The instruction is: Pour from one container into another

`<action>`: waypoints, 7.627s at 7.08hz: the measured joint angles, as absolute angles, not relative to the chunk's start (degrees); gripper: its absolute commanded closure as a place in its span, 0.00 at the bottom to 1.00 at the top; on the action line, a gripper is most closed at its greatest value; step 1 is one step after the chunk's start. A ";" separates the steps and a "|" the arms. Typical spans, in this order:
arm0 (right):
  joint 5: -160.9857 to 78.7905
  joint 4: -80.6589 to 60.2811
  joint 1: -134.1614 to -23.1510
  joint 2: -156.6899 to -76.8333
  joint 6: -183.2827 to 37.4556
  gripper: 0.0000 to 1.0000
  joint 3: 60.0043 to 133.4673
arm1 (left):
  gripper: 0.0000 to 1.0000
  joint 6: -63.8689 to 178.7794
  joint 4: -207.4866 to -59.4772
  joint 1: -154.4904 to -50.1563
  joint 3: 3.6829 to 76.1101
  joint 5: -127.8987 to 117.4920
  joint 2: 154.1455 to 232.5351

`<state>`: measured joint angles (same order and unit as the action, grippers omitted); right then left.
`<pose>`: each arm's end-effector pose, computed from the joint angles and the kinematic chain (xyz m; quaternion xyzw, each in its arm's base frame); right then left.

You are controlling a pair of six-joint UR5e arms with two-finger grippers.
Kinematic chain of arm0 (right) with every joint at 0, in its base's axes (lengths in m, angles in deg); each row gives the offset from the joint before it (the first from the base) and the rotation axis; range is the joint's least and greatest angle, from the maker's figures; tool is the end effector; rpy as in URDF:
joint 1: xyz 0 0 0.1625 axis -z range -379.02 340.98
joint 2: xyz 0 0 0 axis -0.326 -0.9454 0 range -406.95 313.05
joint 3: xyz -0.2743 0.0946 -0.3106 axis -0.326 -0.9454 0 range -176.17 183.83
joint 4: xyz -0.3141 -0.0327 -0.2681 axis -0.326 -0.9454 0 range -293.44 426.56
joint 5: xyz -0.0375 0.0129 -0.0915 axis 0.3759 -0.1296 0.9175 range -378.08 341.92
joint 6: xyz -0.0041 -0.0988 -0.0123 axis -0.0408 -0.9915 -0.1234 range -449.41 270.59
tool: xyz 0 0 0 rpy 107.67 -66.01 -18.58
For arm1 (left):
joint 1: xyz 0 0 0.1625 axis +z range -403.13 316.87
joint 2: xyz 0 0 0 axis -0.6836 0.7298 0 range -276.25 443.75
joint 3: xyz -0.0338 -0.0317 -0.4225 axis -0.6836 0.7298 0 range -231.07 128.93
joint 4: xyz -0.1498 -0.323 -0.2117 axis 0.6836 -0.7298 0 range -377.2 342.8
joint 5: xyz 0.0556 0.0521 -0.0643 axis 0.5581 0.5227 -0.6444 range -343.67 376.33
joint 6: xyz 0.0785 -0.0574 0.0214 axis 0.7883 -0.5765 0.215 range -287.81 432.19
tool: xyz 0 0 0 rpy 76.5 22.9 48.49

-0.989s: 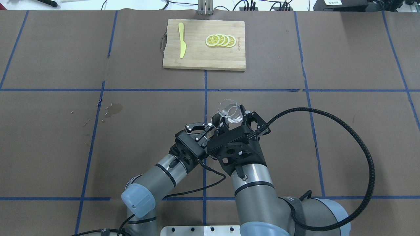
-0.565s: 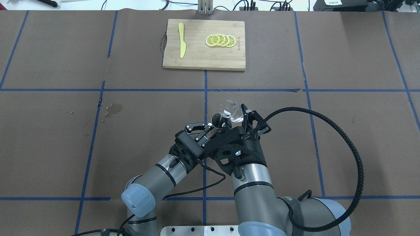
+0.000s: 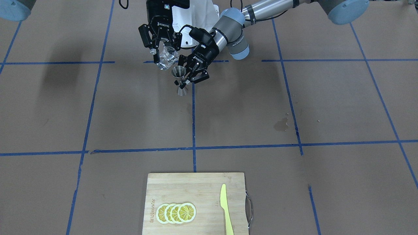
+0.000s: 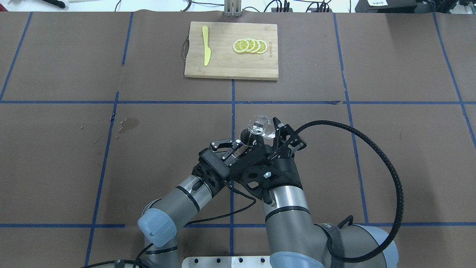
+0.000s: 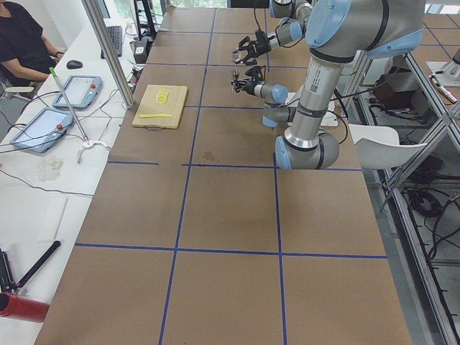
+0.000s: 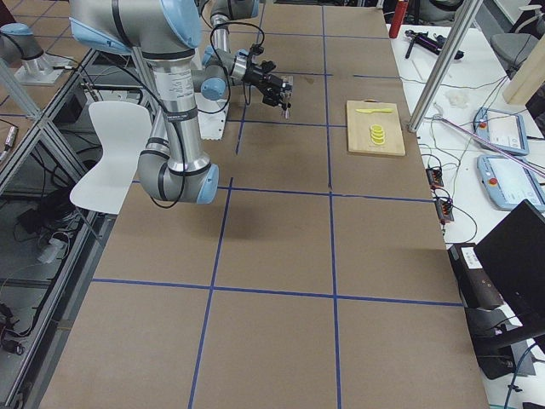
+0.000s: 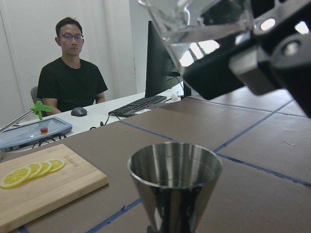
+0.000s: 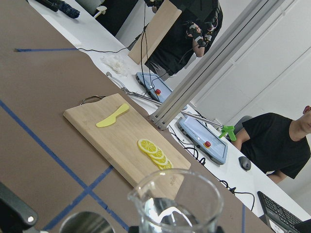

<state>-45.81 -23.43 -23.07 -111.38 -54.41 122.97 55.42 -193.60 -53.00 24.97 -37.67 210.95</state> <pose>-0.4886 -0.2566 0.1711 0.5935 -0.1161 -0.1124 0.7885 0.6170 -0.3021 0.2252 0.6488 0.4637 0.0728 0.5989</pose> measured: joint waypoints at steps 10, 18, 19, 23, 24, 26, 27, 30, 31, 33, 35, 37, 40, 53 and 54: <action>-43.43 -28.74 -23.13 -110.32 -61.37 1.00 122.91 | 1.00 55.40 -193.60 -52.89 25.04 -37.64 211.01; -42.23 -30.74 -23.95 -109.22 -74.13 1.00 123.01 | 1.00 55.31 -193.60 -52.88 25.27 -37.72 211.01; -41.88 -30.76 -24.06 -109.19 -75.87 1.00 123.01 | 1.00 55.31 -193.60 -52.88 25.29 -37.72 211.01; -41.63 -32.00 -24.12 -109.83 -79.51 1.00 123.06 | 1.00 55.31 -193.60 -52.88 25.25 -37.72 211.25; -41.63 -32.92 -24.08 -109.82 -79.61 1.00 123.09 | 1.00 55.31 -193.60 -52.88 25.23 -37.72 211.32; -41.67 -33.63 -24.04 -109.76 -80.33 1.00 123.30 | 1.00 55.31 -193.60 -52.88 25.22 -37.72 211.36; -41.67 -33.72 -24.04 -109.80 -80.81 1.00 123.53 | 1.00 55.31 -193.60 -52.88 25.22 -37.72 211.36; -42.34 -33.79 -23.89 -109.83 -81.42 1.00 124.95 | 1.00 55.31 -193.60 -52.88 25.17 -37.72 211.36; -42.87 -33.59 -23.64 -109.72 -80.06 1.00 125.59 | 1.00 55.31 -193.60 -52.88 25.20 -37.72 211.36; -43.49 -33.11 -23.03 -109.30 -72.43 1.00 125.73 | 1.00 55.31 -193.60 -52.88 25.27 -37.72 211.36; -44.17 -30.84 -23.12 -109.29 -65.55 1.00 126.16 | 1.00 55.33 -193.60 -52.88 25.39 -37.72 211.35; -45.28 -25.45 -23.32 -111.15 -55.15 1.00 126.57 | 1.00 55.41 -193.60 -52.93 25.46 -37.64 211.29; -46.48 -19.19 -23.39 -119.03 -32.26 1.00 128.30 | 1.00 55.57 -193.52 -53.09 25.95 -37.06 210.88; -49.01 11.59 -24.47 -138.27 -27.28 1.00 120.66 | 1.00 54.95 -209.24 -52.36 42.00 -9.71 170.39; -49.01 11.58 -24.48 -138.27 -27.28 1.00 120.53 | 1.00 53.55 -209.33 -52.10 41.44 -9.35 168.40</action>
<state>-49.01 11.58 -24.48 -138.27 -27.28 120.53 53.55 -209.33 -52.10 41.44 -9.35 168.40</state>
